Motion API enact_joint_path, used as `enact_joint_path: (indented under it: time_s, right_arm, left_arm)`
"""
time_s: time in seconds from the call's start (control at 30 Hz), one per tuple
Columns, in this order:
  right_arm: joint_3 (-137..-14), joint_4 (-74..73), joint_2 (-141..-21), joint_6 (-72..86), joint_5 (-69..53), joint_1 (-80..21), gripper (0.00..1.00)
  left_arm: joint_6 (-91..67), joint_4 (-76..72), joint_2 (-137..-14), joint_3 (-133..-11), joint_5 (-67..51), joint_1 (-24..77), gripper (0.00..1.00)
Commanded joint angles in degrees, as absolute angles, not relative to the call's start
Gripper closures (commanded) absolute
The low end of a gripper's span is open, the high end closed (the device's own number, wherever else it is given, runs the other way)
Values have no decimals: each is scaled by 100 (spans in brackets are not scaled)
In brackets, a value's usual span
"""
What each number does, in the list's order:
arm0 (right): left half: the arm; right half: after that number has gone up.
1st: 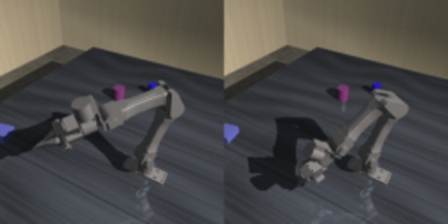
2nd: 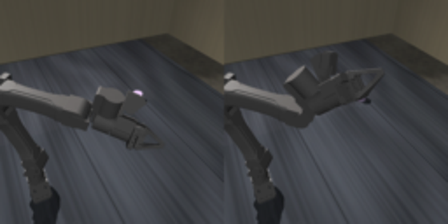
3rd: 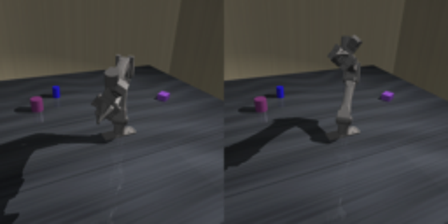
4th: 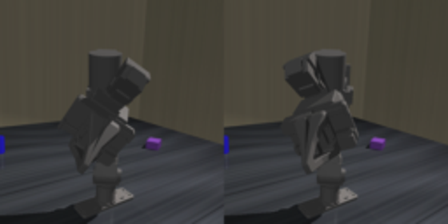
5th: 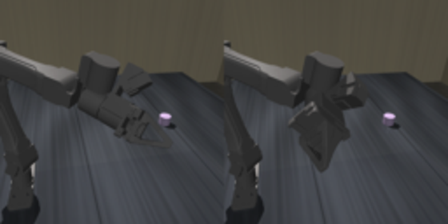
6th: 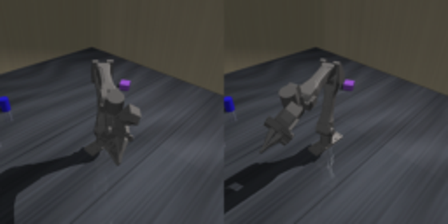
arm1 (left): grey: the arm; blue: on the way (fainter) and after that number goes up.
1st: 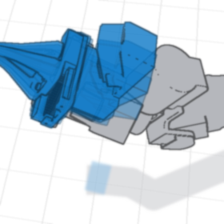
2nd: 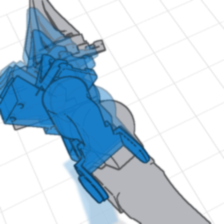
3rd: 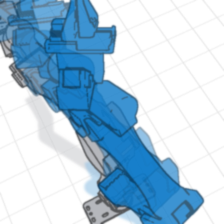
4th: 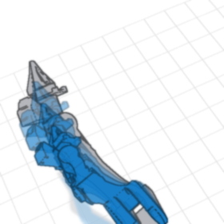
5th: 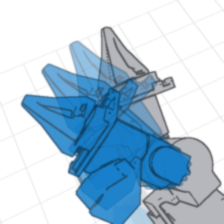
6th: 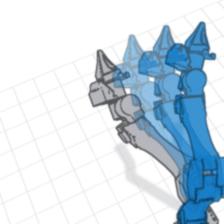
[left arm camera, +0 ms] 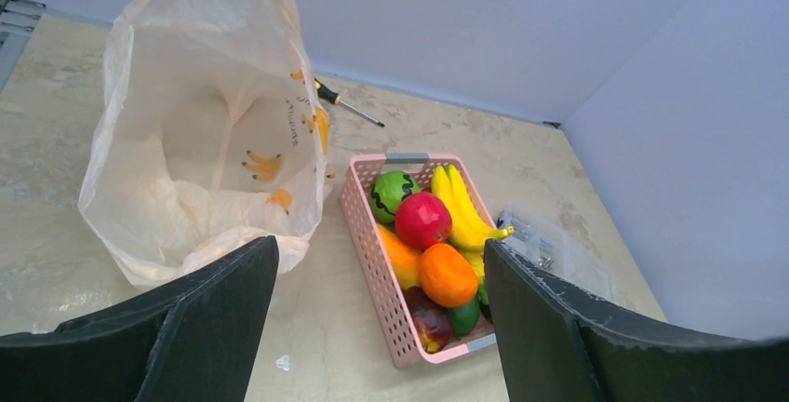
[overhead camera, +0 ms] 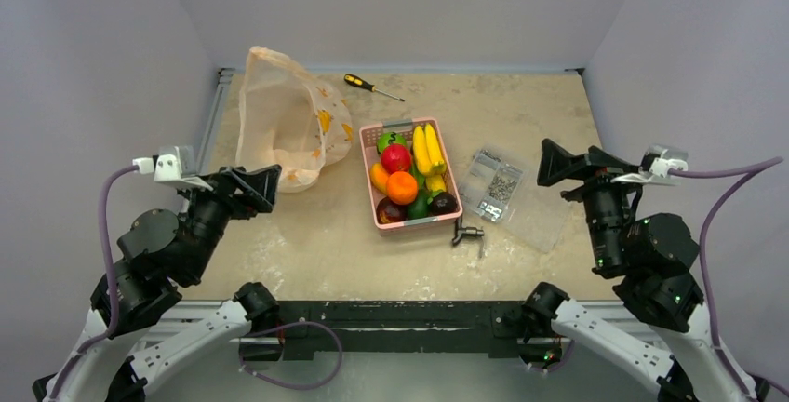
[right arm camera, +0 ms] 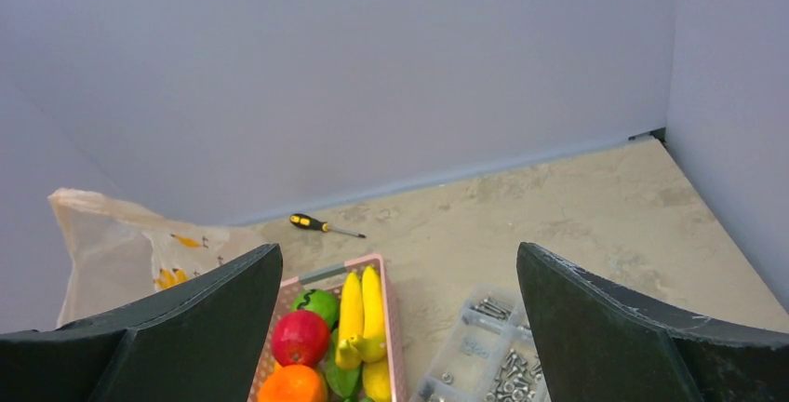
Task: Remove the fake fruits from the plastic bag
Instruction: Reset both arms
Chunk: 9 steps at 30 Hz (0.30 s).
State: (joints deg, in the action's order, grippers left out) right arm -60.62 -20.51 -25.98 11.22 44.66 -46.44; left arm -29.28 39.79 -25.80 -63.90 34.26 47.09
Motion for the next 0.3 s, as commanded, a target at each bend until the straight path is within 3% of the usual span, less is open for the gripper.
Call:
enact_joint_path:
  time_s: [0.0,0.27]
  right_arm:
    - [-6144,-1797,-2824,789,4808,-4632,1]
    - [-6509,-1931,-2956,856,5045,-4627,1]
  left_arm:
    - [-2660,3706,-2729,-6539,3662,4746,18]
    - [-2571,3762,-2698,-6628,3596,4746,17]
